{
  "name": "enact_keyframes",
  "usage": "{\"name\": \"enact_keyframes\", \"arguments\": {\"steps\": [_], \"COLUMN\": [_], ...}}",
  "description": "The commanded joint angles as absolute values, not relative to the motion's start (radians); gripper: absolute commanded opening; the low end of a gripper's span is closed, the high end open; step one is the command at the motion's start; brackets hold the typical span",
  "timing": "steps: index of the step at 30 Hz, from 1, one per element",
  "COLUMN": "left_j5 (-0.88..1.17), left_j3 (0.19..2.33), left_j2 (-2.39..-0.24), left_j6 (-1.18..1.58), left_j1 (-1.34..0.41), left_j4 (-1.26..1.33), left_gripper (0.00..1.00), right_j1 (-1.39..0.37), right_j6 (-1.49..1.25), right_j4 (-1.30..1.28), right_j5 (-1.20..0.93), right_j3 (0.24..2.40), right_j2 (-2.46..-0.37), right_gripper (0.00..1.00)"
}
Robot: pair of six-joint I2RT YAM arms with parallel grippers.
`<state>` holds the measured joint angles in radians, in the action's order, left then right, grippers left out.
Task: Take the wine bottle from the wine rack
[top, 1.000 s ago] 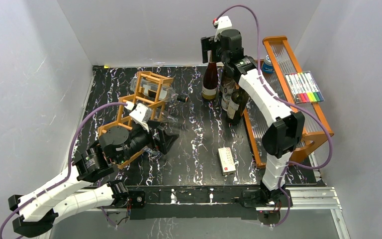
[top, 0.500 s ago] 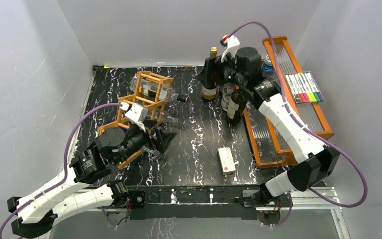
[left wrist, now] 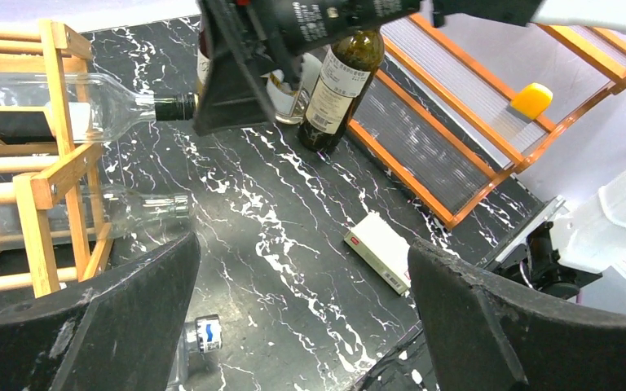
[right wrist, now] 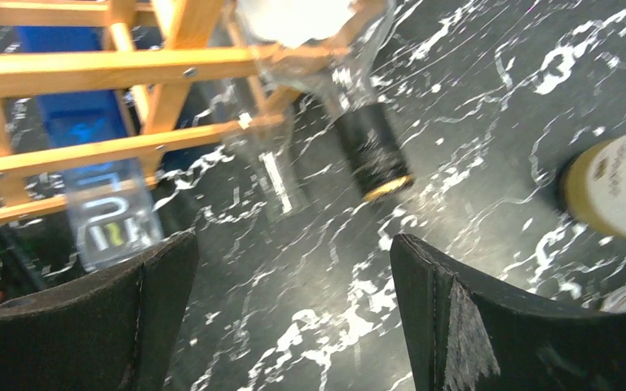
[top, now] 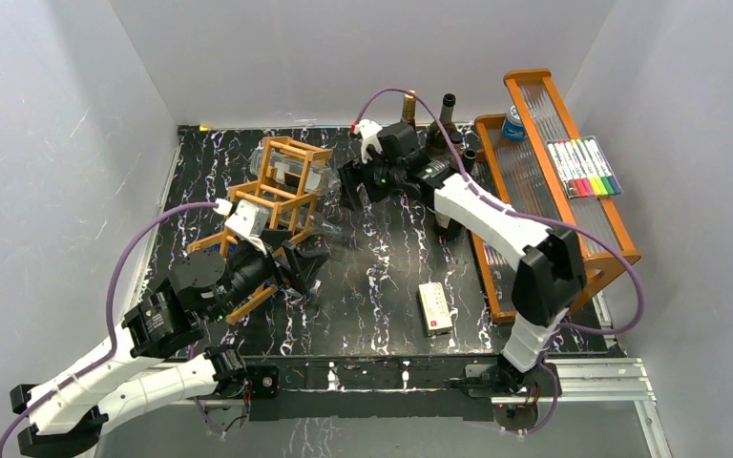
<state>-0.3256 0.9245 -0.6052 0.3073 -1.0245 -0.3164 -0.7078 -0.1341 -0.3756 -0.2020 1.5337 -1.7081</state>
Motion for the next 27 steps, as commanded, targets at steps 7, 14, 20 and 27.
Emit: {"name": "enact_keyframes", "arguments": {"steps": [7,14,20,27], "left_j5": [-0.343,-0.356,-0.359,-0.376], "left_j3": [0.927,0.945,0.944,0.939], "left_j2": [-0.555,-0.560,-0.551,-0.539], "left_j6": [0.329,0.316,0.328,0.340], "left_j1": [-1.028,-1.028,-1.028,-1.028], "left_j4": [-0.350,-0.373,-0.383,-0.389], "left_gripper": [0.98,0.98,0.98,0.98], "right_j1": [-0.700,-0.696,-0.696,-0.696], "right_j6": [0.190,0.225,0.239,0.246], "right_j4": [-0.479,-0.546,-0.626,-0.638], "right_j5": [-0.178,-0.259,-0.326,-0.344], "right_j3": [1.844,2.004,2.132,2.160], "right_j2": [-1.947,-2.087,-2.197,-2.227], "right_gripper": [0.90,0.76,0.69,0.60]}}
